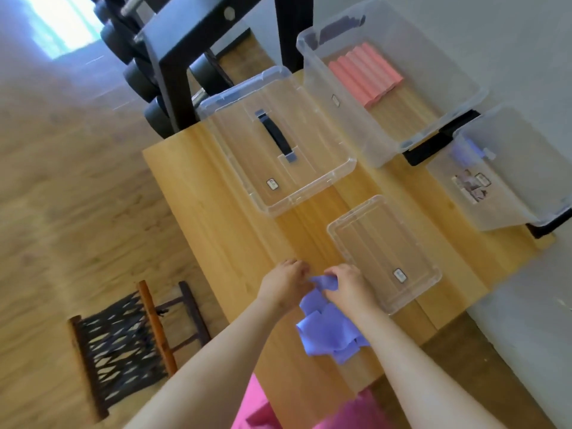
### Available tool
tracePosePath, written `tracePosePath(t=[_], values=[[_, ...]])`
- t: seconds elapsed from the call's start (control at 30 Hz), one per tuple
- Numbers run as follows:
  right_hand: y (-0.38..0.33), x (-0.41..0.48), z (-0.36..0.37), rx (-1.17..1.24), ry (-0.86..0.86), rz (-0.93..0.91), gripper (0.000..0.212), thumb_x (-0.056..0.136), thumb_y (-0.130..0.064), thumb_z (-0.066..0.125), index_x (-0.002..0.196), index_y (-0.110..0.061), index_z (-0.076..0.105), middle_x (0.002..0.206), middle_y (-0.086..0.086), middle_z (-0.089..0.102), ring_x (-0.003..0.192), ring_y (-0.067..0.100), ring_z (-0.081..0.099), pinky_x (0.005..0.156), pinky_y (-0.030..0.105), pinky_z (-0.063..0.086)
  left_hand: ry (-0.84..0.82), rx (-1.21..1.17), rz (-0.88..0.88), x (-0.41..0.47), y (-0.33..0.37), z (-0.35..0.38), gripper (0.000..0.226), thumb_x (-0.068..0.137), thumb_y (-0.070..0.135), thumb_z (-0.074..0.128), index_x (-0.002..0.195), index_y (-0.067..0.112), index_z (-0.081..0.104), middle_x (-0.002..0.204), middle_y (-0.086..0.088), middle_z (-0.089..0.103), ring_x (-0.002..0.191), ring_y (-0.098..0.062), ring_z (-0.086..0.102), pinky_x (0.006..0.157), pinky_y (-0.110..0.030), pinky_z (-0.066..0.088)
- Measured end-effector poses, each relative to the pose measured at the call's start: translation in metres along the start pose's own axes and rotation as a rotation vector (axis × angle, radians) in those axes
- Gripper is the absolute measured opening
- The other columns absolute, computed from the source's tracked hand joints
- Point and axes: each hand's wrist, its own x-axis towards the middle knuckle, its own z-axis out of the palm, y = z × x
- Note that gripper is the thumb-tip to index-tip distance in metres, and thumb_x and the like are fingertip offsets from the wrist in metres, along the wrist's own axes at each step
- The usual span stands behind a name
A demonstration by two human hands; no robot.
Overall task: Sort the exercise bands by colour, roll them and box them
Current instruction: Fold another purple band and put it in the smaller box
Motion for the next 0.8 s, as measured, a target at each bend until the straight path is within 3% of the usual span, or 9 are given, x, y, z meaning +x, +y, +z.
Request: tracePosePath(t=[0.2, 0.37, 0.47, 0.53, 0.67, 0.8], values=[[0.009, 0.002, 0.011, -0.014, -0.012, -0.063, 0.041, 0.084, -0.011, 0.070, 0.123, -0.012, 0.057, 0.122, 0.002, 0.048, 0.110, 0.021, 0.053, 0.091, 0.038, 0.046, -0.095, -0.099, -0.154, -0.009, -0.005, 0.011, 0.027, 0.082, 0.025, 0.071, 0.106, 0.018, 0.064, 0.104, -0.005, 0.070, 0.099, -0.026, 0.064, 0.079, -0.033, 0.052], [0.013, 0.005, 0.009, -0.057, -0.032, -0.095, 0.003, 0.088, -0.009, 0.060, 0.087, -0.012, 0.060, 0.091, -0.001, 0.053, 0.083, 0.022, 0.054, 0.068, 0.033, 0.041, -0.059, -0.147, -0.210, -0.011, -0.004, 0.019, 0.016, 0.082, 0.012, 0.065, 0.097, 0.017, 0.068, 0.100, -0.005, 0.071, 0.094, -0.025, 0.063, 0.075, -0.031, 0.050], [0.006, 0.008, -0.005, 0.007, -0.016, -0.122, 0.007, 0.090, -0.014, 0.061, 0.084, -0.015, 0.059, 0.087, -0.003, 0.056, 0.079, 0.018, 0.053, 0.065, 0.030, 0.039, -0.005, -0.309, -0.256, -0.007, -0.004, 0.009, 0.007, 0.083, 0.005, 0.066, 0.088, 0.010, 0.069, 0.081, -0.008, 0.066, 0.077, -0.021, 0.055, 0.063, -0.024, 0.041], [-0.004, 0.011, -0.019, 0.081, 0.011, -0.142, 0.006, 0.090, -0.016, 0.061, 0.085, -0.014, 0.061, 0.085, -0.001, 0.060, 0.078, 0.017, 0.054, 0.065, 0.029, 0.040, 0.036, -0.468, -0.280, -0.004, -0.001, -0.008, 0.011, 0.083, 0.001, 0.068, 0.079, 0.011, 0.065, 0.064, 0.001, 0.054, 0.066, -0.015, 0.047, 0.053, -0.017, 0.034], [-0.032, 0.015, -0.049, 0.246, 0.034, -0.160, 0.014, 0.090, -0.013, 0.060, 0.078, -0.019, 0.055, 0.081, 0.002, 0.066, 0.072, 0.017, 0.058, 0.066, 0.031, 0.045, 0.120, -0.700, -0.319, -0.005, 0.009, -0.050, 0.027, 0.089, 0.000, 0.064, 0.070, 0.018, 0.057, 0.063, 0.004, 0.051, 0.055, -0.003, 0.045, 0.047, -0.011, 0.033], [-0.064, 0.013, -0.082, 0.422, 0.042, -0.202, 0.022, 0.091, -0.010, 0.061, 0.073, -0.020, 0.052, 0.070, -0.001, 0.062, 0.066, 0.015, 0.056, 0.064, 0.031, 0.046, 0.136, -0.861, -0.272, -0.014, 0.028, -0.095, 0.019, 0.097, 0.007, 0.056, 0.080, 0.016, 0.054, 0.067, -0.003, 0.052, 0.051, -0.003, 0.049, 0.054, -0.019, 0.037]])
